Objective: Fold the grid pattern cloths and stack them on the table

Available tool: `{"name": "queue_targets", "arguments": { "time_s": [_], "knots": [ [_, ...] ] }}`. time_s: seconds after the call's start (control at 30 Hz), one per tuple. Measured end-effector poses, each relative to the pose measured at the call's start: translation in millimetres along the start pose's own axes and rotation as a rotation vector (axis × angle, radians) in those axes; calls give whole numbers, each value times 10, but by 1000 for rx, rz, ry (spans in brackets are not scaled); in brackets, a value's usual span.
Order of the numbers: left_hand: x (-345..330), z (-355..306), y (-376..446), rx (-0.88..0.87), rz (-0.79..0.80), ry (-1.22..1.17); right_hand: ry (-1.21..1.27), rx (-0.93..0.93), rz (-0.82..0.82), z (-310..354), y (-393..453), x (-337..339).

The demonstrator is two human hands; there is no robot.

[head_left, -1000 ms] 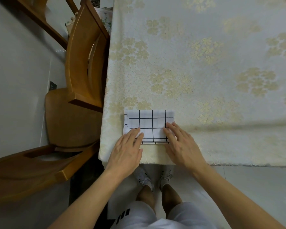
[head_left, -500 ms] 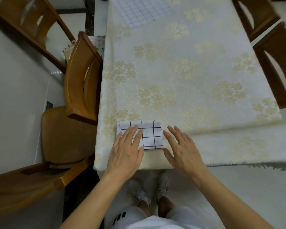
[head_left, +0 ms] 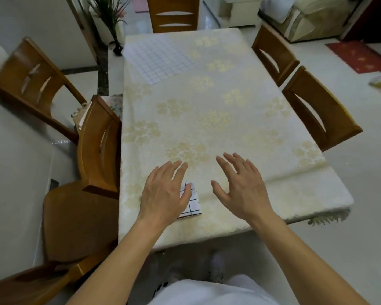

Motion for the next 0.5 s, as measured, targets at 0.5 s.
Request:
{"name": "queue_targets", "arguments": {
  "time_s": [0.5],
  "knots": [
    [-307, -1106, -61, -253, 98, -53, 32, -365, -24, -712, -1111, 84]
  ]
}}
Point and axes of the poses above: each hand's wrist, its own y-axis towards the middle knuckle, its own x-axis out of the back of the hand, z = x × y, the point moved 2 cm from there along y, towards the middle knuckle, and after that the axes turned 11 degrees about x, right-handed, at the moved point
